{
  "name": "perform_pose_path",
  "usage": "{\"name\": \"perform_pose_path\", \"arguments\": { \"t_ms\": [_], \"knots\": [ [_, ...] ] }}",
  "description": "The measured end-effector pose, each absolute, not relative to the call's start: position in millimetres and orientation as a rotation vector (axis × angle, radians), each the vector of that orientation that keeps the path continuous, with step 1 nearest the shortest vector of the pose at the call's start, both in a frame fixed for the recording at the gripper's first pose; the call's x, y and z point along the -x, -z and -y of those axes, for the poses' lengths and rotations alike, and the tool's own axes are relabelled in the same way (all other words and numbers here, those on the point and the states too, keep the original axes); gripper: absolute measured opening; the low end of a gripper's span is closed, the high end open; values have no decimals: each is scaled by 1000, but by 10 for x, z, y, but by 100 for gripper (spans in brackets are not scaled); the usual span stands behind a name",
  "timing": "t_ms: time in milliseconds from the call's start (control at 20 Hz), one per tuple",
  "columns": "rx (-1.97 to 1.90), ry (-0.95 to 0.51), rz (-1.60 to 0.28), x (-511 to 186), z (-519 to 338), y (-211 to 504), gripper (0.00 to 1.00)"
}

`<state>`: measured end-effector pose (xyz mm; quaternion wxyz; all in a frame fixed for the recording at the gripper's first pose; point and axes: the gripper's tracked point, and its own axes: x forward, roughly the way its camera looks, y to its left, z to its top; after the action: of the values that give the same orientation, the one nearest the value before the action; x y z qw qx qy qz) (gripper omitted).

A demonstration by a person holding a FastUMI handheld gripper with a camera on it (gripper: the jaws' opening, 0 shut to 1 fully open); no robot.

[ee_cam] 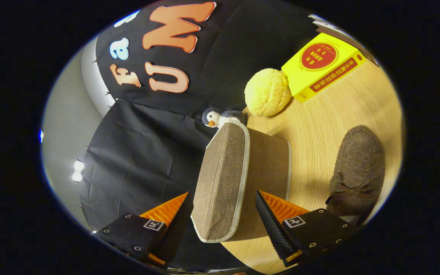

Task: Open the storage box then place both shoes into the box .Put the left shoe in first, then the right shoe, with the right side of both shoes facing outward in a uniform manner.

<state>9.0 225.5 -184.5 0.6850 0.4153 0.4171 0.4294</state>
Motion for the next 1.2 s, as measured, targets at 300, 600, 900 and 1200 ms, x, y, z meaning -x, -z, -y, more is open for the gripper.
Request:
{"name": "perform_pose_path", "arguments": {
  "t_ms": [300, 600, 900, 1200],
  "knots": [
    [-983, -1024, -977, -88, -2456, 1920, 97],
    [-1022, -1095, -983, -49, -2601, 1827, 97],
    [-1089, -1131, -982, -62, -2526, 1753, 95],
    [-1118, -1159, -900, -136, -2420, 1578, 85]
  ]
}}
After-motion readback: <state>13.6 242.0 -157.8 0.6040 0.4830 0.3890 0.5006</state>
